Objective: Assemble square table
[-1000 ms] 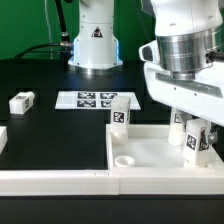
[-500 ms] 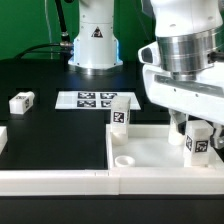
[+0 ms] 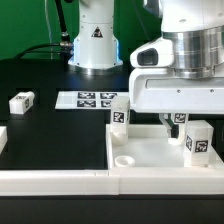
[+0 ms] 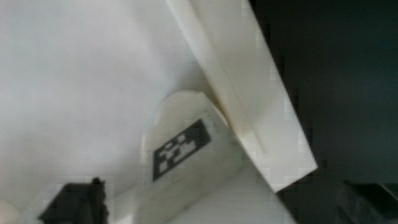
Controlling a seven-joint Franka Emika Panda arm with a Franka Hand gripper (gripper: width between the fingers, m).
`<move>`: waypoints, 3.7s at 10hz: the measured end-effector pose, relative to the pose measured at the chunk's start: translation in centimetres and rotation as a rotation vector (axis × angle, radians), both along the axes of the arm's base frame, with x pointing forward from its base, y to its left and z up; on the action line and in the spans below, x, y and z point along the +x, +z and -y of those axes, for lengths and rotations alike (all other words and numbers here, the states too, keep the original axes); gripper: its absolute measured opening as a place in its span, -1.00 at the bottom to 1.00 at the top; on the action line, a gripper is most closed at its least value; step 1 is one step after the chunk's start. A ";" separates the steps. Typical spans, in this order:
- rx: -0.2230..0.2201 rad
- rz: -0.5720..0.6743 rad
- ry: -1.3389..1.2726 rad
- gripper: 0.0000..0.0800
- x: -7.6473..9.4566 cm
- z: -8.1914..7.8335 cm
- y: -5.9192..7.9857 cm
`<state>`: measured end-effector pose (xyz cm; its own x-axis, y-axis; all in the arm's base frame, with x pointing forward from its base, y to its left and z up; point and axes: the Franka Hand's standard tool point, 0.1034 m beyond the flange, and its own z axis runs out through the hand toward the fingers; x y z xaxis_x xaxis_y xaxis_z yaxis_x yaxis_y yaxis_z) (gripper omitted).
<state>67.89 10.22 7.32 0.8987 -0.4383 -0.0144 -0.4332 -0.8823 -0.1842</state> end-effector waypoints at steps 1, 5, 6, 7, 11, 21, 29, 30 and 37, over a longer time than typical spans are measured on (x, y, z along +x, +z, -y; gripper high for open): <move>-0.048 0.023 0.166 0.62 -0.1 -0.1 -0.1; -0.096 0.075 0.410 0.32 0.1 -0.4 0.0; -0.095 0.074 0.402 -0.02 0.1 -0.4 -0.1; -0.091 0.062 0.335 -0.02 0.1 -0.2 -0.1; -0.065 0.011 -0.020 -0.26 0.1 0.1 -0.3; 0.129 -0.215 -1.089 -0.26 -0.5 -0.2 -0.6; 0.013 -0.069 -0.233 0.62 -0.3 -1.8 -0.3; -0.028 -0.037 -0.051 0.62 -0.2 -1.0 -0.4; -0.094 0.028 0.349 -0.02 0.3 0.2 -0.5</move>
Offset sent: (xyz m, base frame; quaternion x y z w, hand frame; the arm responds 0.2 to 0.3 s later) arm 0.0000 0.0000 0.0000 0.0000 0.0000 0.0000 1.0000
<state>68.15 10.02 6.82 0.9939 -0.1031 0.0382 -0.0987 -0.9898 -0.1032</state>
